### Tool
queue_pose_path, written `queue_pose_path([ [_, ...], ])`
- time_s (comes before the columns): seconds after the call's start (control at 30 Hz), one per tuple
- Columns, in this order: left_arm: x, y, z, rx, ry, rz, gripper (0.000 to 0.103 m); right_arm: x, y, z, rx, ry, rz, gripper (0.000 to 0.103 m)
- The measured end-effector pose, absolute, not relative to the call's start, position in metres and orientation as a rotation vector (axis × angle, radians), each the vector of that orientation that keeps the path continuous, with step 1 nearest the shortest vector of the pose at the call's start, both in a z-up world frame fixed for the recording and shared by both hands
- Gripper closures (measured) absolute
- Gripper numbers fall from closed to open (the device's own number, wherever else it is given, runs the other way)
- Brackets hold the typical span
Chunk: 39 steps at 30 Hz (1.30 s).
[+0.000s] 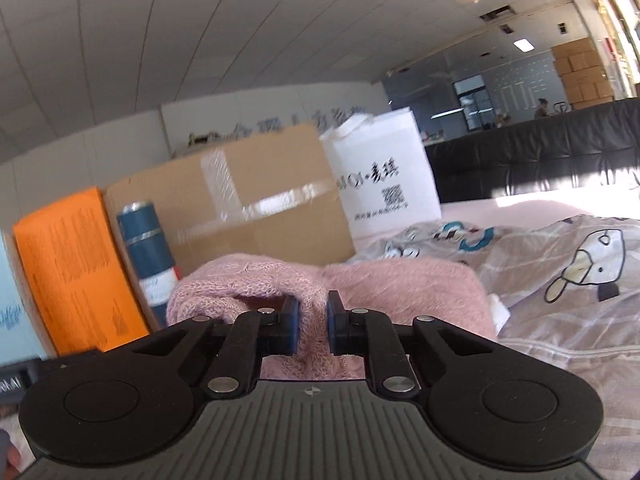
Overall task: Fold clothes
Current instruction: 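Grasp the pink sweater with the left gripper while the right gripper grasps it too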
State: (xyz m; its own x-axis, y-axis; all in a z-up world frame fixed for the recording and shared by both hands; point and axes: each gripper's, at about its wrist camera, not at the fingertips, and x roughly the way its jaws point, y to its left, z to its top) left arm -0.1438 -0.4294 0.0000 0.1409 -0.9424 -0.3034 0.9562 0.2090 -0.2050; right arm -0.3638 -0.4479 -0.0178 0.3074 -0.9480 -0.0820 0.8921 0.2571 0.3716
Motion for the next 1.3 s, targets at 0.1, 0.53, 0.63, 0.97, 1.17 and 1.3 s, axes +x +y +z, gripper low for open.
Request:
queue_pose_path([
  [0.1,-0.150,-0.446,-0.008,0.066,0.431,-1.390,0.001,-0.379,-0.445,-0.022,0.423,-0.265,-1.273,0.091],
  [0.53,-0.205,-0.507,-0.029,0.275,0.538,-1.510,0.067,-0.411,-0.433,-0.033,0.505,-0.479,-1.302,0.090],
  [0.63,-0.212,-0.502,-0.027,0.296,0.506,-1.527,0.092,-0.410,-0.430,-0.033,0.480,-0.488,-1.280,0.090],
  [0.97,-0.218,-0.417,0.023,0.250,0.205,-1.514,0.093,-0.396,-0.384,-0.015,0.280,-0.537,-1.088,0.090],
  [1.17,-0.184,-0.345,0.052,0.170,0.111,-1.446,0.093,-0.370,-0.344,0.009,0.299,-0.542,-0.902,0.091],
  [1.3,-0.163,-0.292,0.063,0.139,0.054,-1.362,0.093,-0.337,-0.320,0.023,0.309,-0.522,-0.776,0.093],
])
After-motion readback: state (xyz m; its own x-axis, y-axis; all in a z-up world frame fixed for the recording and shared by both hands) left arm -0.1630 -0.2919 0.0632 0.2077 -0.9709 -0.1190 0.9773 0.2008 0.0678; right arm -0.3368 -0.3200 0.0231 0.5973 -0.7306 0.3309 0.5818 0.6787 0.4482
